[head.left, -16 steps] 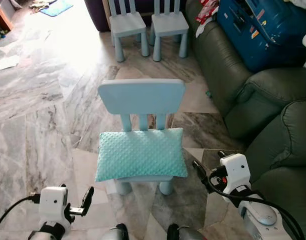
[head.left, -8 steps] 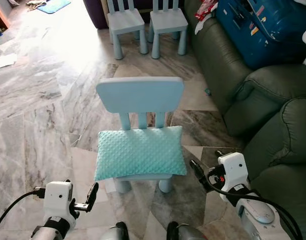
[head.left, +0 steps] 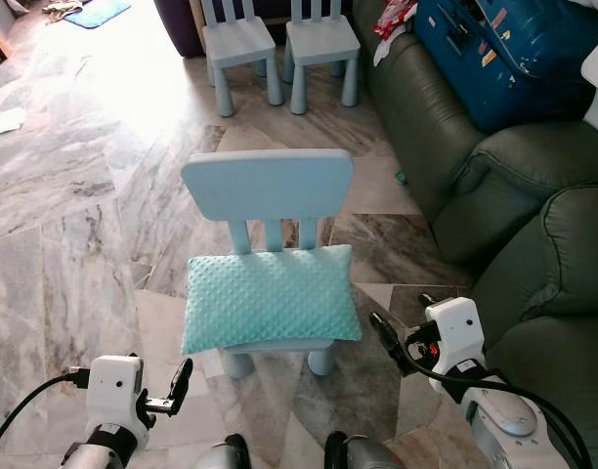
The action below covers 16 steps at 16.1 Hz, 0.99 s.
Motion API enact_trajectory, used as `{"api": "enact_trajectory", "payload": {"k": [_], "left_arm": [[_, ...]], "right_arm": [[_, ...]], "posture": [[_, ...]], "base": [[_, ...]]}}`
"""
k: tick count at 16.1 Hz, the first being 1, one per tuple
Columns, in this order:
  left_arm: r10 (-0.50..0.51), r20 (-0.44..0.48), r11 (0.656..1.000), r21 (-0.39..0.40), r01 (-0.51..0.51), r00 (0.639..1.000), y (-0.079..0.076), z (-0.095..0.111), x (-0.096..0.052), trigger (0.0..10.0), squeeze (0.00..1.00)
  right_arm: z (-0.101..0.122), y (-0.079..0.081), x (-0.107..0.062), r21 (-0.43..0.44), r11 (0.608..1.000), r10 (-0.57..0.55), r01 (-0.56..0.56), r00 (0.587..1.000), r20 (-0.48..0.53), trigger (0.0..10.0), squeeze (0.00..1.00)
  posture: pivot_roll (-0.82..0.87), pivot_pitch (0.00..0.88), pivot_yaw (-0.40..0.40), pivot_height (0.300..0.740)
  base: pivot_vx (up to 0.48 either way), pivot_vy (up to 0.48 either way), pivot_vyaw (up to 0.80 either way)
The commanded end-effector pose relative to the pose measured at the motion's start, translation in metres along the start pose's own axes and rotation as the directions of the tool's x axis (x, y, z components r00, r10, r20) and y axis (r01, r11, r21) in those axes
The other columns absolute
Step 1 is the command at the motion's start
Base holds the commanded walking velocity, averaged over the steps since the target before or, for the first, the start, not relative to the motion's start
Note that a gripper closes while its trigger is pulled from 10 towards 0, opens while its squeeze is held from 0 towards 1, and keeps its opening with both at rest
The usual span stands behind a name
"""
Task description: Move the pillow to the sofa
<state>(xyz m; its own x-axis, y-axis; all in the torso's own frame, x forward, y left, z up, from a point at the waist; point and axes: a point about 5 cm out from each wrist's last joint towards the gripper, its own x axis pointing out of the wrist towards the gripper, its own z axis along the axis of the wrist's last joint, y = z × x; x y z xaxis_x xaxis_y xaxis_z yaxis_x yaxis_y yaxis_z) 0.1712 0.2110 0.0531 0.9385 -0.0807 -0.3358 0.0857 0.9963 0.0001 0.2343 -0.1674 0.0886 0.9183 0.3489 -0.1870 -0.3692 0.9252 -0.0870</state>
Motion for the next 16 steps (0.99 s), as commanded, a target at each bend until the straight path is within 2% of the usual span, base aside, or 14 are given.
{"api": "enact_trajectory", "payload": {"k": [1,16], "left_arm": [[0.012,-0.033,1.0,0.013,-0.011,0.999,0.003,-0.0062,-0.0033,10.0,0.0],[0.02,-0.039,1.0,0.015,-0.019,0.999,0.0097,-0.0152,0.0026,10.0,0.0]], "right_arm": [[0.0025,0.0027,-0.0011,-0.007,1.0,0.016,-0.016,1.0,0.004,10.0,0.0],[0.0039,0.0029,0.0017,-0.011,1.0,0.02,-0.02,1.0,0.003,10.0,0.0]], "posture": [[-0.12,0.251,0.009,0.698],[-0.12,0.258,0.008,0.536]], "base": [[0.0,0.0,0.0],[0.0,0.0,0.0]]}}
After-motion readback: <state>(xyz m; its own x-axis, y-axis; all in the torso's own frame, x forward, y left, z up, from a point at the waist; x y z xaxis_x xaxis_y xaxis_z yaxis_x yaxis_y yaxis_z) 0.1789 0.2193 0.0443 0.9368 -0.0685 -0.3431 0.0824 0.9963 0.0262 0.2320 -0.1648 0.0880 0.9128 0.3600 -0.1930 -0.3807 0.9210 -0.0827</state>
